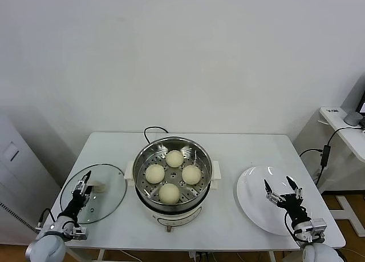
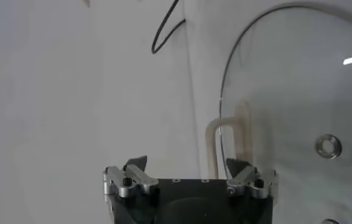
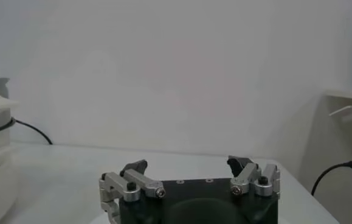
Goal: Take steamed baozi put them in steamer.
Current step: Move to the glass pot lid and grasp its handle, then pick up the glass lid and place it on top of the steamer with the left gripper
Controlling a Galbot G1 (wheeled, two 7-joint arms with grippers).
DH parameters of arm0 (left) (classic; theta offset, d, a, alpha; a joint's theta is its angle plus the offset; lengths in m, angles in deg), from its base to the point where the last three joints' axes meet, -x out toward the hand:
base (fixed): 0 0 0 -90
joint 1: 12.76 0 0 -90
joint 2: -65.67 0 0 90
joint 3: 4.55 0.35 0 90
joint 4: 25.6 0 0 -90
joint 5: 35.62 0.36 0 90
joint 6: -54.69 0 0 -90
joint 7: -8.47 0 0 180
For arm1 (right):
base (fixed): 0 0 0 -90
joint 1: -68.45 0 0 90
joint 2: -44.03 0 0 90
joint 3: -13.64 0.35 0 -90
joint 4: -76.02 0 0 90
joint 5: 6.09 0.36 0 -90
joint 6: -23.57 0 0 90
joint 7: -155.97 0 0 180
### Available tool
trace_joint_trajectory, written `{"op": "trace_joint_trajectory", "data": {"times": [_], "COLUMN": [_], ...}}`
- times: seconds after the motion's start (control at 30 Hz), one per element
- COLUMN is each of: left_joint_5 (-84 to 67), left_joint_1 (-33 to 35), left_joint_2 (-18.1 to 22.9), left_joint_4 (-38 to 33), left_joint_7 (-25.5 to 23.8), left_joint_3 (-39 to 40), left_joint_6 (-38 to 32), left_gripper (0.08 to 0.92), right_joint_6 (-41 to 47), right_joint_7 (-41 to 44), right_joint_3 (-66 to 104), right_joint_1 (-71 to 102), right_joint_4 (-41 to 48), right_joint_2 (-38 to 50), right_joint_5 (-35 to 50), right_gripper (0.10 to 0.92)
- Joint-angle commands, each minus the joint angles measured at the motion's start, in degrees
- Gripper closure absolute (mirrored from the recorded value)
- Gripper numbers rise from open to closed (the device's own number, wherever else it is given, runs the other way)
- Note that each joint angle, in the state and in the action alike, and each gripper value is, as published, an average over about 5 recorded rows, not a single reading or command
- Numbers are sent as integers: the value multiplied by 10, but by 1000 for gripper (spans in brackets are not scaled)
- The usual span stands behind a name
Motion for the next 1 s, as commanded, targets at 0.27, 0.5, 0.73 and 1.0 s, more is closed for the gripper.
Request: {"op": "trace_joint_trajectory", "data": {"times": [0.27,0.5,0.73,1.0], "left_joint_5": [-33,-87,-150,-181], "left_joint_1": [-6,11,33,30], "left_joint_2": [4,-10,-43,-82], "left_joint_4": [1,-45,-131,-201], "left_joint_7": [18,22,-4,-63], "left_joint_3": [-7,-18,-34,-40], "left_joint_6": [0,2,32,75], "left_gripper": [606,805,895,895], "right_joint_6": [1,-2,-2,-1], "right_joint_7": [1,5,6,9], "right_joint_3": [2,4,9,10], "right_joint_1": [-3,-1,1,3], "right_joint_4": [0,0,-3,-10], "right_joint_2": [2,3,7,9], "right_joint_5": [0,0,2,5], "right_gripper": [203,203,203,203]}}
